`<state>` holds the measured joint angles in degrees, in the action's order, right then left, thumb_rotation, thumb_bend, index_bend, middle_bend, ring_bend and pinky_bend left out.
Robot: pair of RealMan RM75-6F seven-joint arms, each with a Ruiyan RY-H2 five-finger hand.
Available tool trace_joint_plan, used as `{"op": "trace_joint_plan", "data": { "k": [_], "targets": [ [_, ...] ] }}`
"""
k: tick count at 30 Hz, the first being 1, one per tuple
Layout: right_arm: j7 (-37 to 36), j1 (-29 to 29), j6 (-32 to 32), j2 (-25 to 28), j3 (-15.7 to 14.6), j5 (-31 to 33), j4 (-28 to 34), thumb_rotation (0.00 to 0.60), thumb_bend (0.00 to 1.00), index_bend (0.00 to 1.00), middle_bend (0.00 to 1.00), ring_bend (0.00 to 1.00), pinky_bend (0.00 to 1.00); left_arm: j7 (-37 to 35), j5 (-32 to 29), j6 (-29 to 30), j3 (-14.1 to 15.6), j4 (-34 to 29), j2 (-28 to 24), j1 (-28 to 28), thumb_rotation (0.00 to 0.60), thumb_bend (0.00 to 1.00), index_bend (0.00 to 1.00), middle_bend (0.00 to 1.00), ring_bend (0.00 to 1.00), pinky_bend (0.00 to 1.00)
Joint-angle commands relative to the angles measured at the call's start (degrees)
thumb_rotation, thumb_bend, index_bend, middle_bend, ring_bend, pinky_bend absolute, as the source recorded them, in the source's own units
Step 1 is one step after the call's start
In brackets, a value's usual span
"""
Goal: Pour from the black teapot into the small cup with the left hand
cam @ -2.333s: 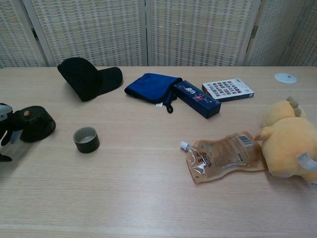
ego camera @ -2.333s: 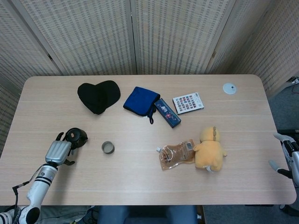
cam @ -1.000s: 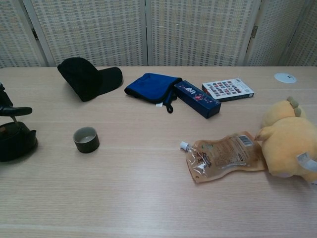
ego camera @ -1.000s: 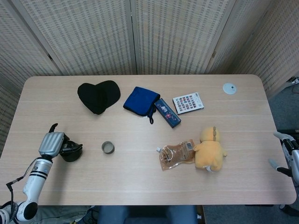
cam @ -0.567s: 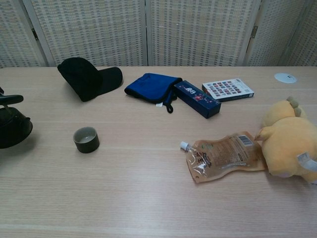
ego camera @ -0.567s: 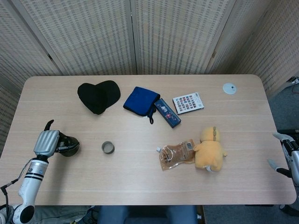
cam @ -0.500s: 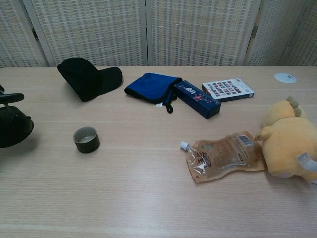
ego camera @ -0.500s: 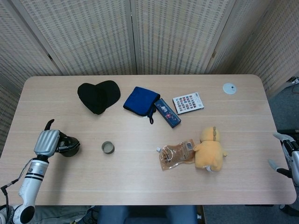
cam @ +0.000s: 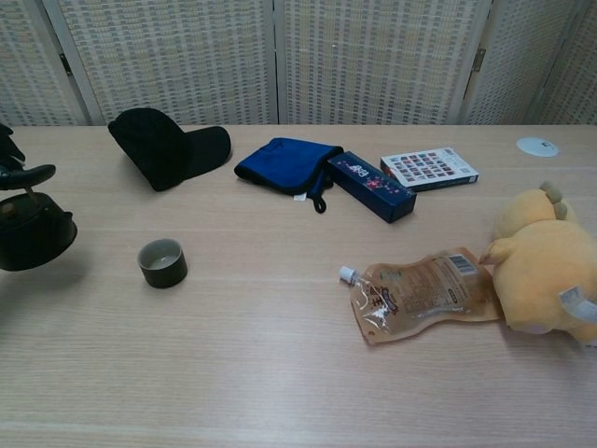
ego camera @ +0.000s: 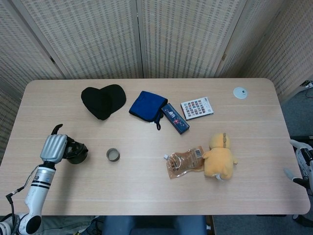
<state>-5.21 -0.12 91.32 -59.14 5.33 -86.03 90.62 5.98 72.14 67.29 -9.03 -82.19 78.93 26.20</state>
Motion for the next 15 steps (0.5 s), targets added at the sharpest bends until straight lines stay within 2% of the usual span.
{"op": "trace_joint_plan", "data": {
  "k": [1, 15],
  "targets": [
    [-0.1, -0.1, 0.1, 0.0, 0.0, 0.0, 0.0, 0.600, 0.11, 0.24, 0.29, 0.23, 0.23, 0.0, 0.3, 0.4, -0.2, 0.0, 0.2, 0.0, 0.322, 0.36, 1.00, 1.00, 0.97, 0.11],
    [0.1, -0.5, 0.6, 0.0, -0.1, -0.2, 0.1, 0.600, 0.11, 0.24, 0.29, 0.23, 0.23, -0.8, 3.7, 2.0, 0.6, -1.1, -0.3, -0.2, 0.359, 0.41, 1.00, 1.00, 0.97, 0.16]
  ]
}}
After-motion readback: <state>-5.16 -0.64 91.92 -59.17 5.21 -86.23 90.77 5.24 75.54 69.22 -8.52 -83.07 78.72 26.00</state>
